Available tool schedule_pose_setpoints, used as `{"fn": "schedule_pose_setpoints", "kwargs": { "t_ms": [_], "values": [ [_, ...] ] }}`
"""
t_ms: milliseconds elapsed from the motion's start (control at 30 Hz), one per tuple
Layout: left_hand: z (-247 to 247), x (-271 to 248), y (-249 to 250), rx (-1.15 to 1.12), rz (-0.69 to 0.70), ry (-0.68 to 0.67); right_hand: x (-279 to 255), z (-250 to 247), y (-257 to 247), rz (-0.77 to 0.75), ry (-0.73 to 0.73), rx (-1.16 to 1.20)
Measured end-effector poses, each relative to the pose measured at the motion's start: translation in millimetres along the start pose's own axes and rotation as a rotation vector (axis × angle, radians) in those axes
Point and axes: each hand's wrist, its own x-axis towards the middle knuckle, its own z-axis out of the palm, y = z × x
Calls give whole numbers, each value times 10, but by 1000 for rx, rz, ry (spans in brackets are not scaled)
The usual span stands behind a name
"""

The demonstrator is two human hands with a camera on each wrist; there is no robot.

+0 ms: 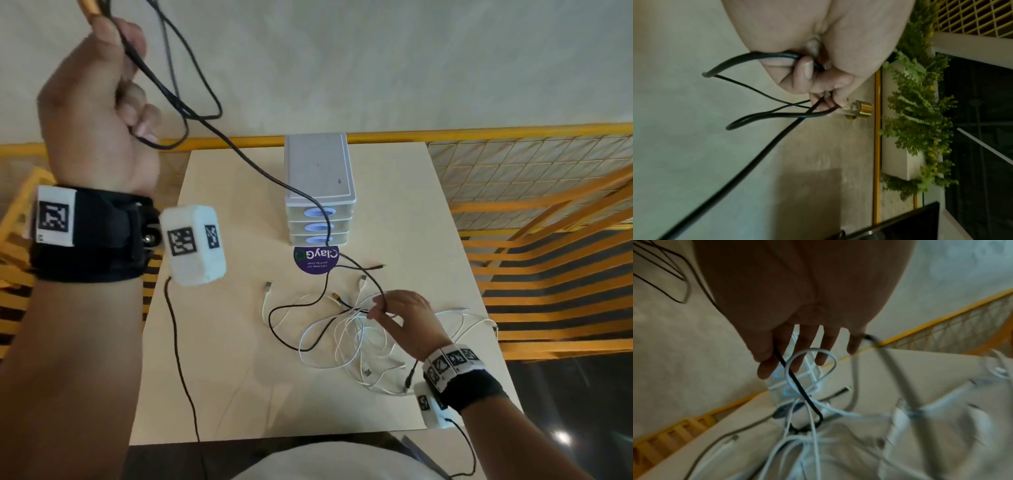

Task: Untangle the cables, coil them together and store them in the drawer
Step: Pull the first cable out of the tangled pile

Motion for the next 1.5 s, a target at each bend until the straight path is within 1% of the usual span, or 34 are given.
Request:
{"fn": "schedule_pose_setpoints", "kwargs": {
  "t_ms": [33, 100, 133, 200, 233, 300, 333, 367, 400, 433, 467, 500, 533, 567, 600, 633, 700, 800, 867, 900, 933, 1000, 1067, 1133, 1200, 1267, 1333, 1400, 1500],
  "values": [
    [72, -54, -16, -22, 19, 11, 65, -77, -107, -24, -10, 2],
    [194, -182, -84, 46, 65, 19, 196, -252, -337, -60, -22, 12],
    [247, -242, -123, 101, 86, 37, 250, -335, -434, -67, -4, 1],
    [248, -306, -261, 148, 62, 44, 334, -503, -641, -79, 50, -24],
    [235, -337, -324, 153, 39, 33, 365, -580, -734, -62, 37, 37],
    [245, -434, -421, 177, 17, 3, 404, -685, -911, -6, -18, 308],
    [254, -496, -470, 207, 13, -16, 416, -731, -997, 9, -13, 429],
    [253, -549, -523, 247, 15, -33, 433, -783, -1079, 20, 3, 510],
    [245, -596, -574, 296, 16, -42, 467, -812, -1117, 23, 5, 530],
    [226, -643, -622, 354, 19, -51, 505, -833, -1128, 25, -25, 485],
    [212, -688, -655, 421, 22, -58, 540, -866, -1134, 27, -88, 356],
    [180, -727, -690, 490, 29, -65, 580, -910, -1140, 21, -155, 163],
    [149, -761, -716, 542, 36, -71, 613, -970, -1162, 9, -189, -12],
    [114, -785, -744, 574, 36, -74, 638, -1043, -1194, -4, -189, -107],
    [85, -801, -763, 592, 39, -72, 654, -1141, -1239, -18, -167, -106],
    [59, -811, -779, 602, 43, -67, 665, -1248, -1296, -29, -139, -29],
    [14, -822, -803, 615, 52, -56, 671, -1406, -1395, -35, -101, 252],
    [-36, -823, -861, 634, 60, -47, 696, -1458, -1444, -9, 15, 650],
    [-67, -829, -914, 663, 76, -50, 690, -1482, -1444, 56, 21, 1009],
    [-91, -829, -942, 688, 84, -47, 672, -1533, -1438, 73, 9, 1131],
    [-123, -826, -967, 712, 91, -38, 640, -1604, -1424, 68, 1, 1180],
    [-224, -802, -1000, 740, 95, 13, 549, -1753, -1284, 50, 19, 1124],
    [-367, -736, -999, 761, 89, 109, 433, -1870, -1058, 77, 37, 979],
    [-537, -676, -983, 791, 84, 188, 292, -1894, -758, 159, 84, 818],
    [-667, -642, -954, 789, 77, 230, 139, -1838, -479, 249, 148, 769],
    [-723, -635, -947, 762, 58, 250, -1, -1715, -283, 306, 190, 682],
    [-683, -648, -965, 758, 59, 242, -86, -1513, -275, 308, 160, 581],
    [-544, -704, -1005, 723, 56, 183, -110, -1245, -396, 264, 76, 600],
    [-229, -871, -1100, 681, -38, -14, -33, -803, -627, 213, -42, 685]
  ]
}}
